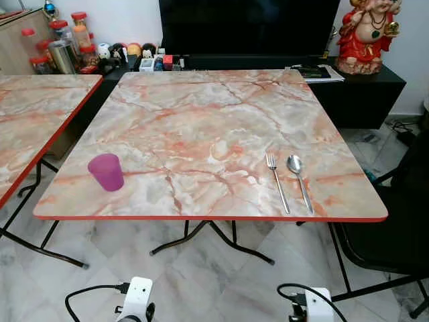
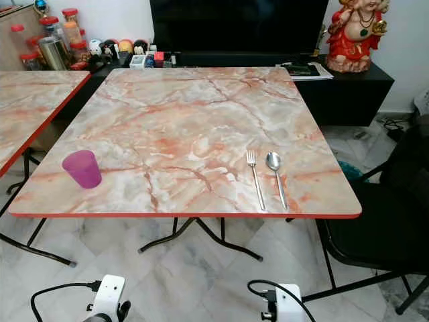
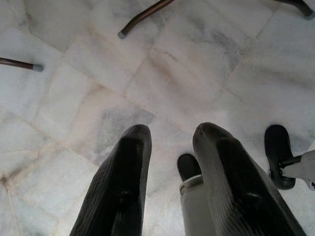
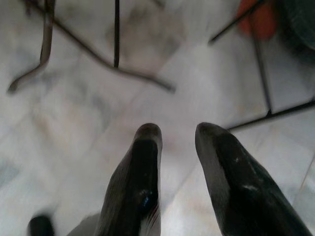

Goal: Setting the table

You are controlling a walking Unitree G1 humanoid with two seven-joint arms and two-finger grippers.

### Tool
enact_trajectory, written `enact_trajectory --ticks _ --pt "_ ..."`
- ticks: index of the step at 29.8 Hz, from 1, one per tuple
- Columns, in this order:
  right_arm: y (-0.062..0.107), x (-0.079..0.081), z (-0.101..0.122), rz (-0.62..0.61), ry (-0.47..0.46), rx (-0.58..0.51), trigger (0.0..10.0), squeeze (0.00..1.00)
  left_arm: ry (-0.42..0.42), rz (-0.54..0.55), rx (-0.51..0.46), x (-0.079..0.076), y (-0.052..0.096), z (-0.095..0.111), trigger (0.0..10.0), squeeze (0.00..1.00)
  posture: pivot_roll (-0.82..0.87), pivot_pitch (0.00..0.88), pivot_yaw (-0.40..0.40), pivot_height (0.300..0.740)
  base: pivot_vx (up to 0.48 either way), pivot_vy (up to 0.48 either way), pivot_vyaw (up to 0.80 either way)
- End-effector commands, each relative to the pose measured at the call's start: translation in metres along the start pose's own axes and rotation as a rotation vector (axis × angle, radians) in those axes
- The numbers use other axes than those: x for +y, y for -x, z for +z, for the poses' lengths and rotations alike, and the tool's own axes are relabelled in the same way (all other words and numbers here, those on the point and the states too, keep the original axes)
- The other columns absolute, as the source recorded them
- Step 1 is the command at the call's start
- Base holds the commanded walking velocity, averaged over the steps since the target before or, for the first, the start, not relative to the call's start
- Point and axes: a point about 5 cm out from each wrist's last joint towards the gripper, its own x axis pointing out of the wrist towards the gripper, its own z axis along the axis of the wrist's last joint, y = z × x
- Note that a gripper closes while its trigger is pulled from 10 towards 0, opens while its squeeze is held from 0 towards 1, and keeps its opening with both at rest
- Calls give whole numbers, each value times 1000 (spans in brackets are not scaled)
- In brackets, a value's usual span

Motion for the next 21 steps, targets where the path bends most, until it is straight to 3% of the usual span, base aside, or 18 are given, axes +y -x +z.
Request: enact_trajectory --ticks 1,2,4,5,6,12,14,15,19,21 --pt "8 -3 13 -29 44 -157 10000 0 -21 -4 16 4 1 -2 10000 0 -133 0 36 736 0 0 0" --pt "8 -3 13 -29 44 -157 10000 0 -21 -4 16 4 1 -2 10000 0 -133 0 36 736 0 0 0" --pt "22 -3 42 -45 92 -343 10000 0 -41 -17 13 4 0 0 10000 0 -155 0 47 736 0 0 0" --pt "22 -3 42 -45 92 -343 10000 0 -41 -17 13 4 0 0 10000 0 -155 0 47 736 0 0 0" --pt "30 -4 61 -69 91 -420 10000 0 -48 -23 12 4 -1 2 10000 0 -167 0 48 736 0 0 0" --pt "49 0 99 -85 104 -574 10000 0 -55 -28 6 3 -2 5 10000 0 -170 0 46 736 0 0 0" --pt "61 7 125 -84 116 -662 10000 0 -55 -28 2 4 -2 7 10000 0 -168 0 43 736 0 0 0" --pt "71 12 152 -86 134 -733 10000 0 -55 -28 1 4 -2 7 10000 0 -168 0 41 736 0 0 0" --pt "71 20 203 -101 86 -859 10000 0 -53 -23 1 5 -2 6 10000 0 -162 0 38 736 0 0 0" --pt "70 23 211 -92 81 -876 10000 0 -50 -21 0 5 -2 6 10000 0 -162 0 38 736 0 0 0"
